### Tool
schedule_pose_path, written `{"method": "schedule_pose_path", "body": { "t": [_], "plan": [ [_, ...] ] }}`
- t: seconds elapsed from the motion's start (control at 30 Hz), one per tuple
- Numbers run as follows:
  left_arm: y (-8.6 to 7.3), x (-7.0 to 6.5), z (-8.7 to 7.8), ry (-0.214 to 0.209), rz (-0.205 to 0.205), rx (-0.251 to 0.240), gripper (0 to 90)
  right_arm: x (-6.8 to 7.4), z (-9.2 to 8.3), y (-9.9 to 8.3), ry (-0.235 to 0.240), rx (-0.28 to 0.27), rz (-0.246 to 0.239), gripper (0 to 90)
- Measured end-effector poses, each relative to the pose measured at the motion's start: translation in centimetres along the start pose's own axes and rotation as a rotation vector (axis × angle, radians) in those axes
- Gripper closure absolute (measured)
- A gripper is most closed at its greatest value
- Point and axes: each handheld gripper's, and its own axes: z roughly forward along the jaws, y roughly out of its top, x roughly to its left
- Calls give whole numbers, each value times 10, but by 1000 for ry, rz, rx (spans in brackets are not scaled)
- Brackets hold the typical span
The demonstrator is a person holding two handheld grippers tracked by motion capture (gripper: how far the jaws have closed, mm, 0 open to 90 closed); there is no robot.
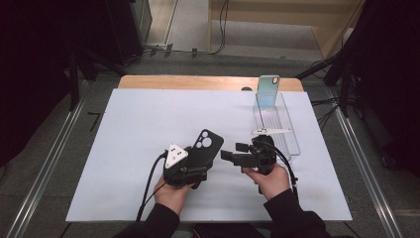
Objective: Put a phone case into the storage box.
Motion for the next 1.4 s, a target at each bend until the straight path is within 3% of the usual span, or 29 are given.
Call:
{"method": "schedule_pose_path", "body": {
  "t": [0.27, 0.4, 0.67, 1.07, 1.4],
  "plan": [
    [-2, -4, 3, -2, -4, -27, 146, 0, 10, 6, 14, -19, 43, 210],
    [-5, -5, 4, -4, -15, -48, 146, 2, 15, 8, 5, -15, 24, 210],
    [-6, -9, 3, -9, -3, -90, 146, 0, 22, 15, 11, -29, 49, 212],
    [-6, -15, 1, -21, -18, -111, 145, -1, 30, 21, 53, -46, 87, 232],
    [-6, -15, -1, -36, -60, -117, 145, -6, 35, 26, 126, -20, 143, 493]
  ]
}}
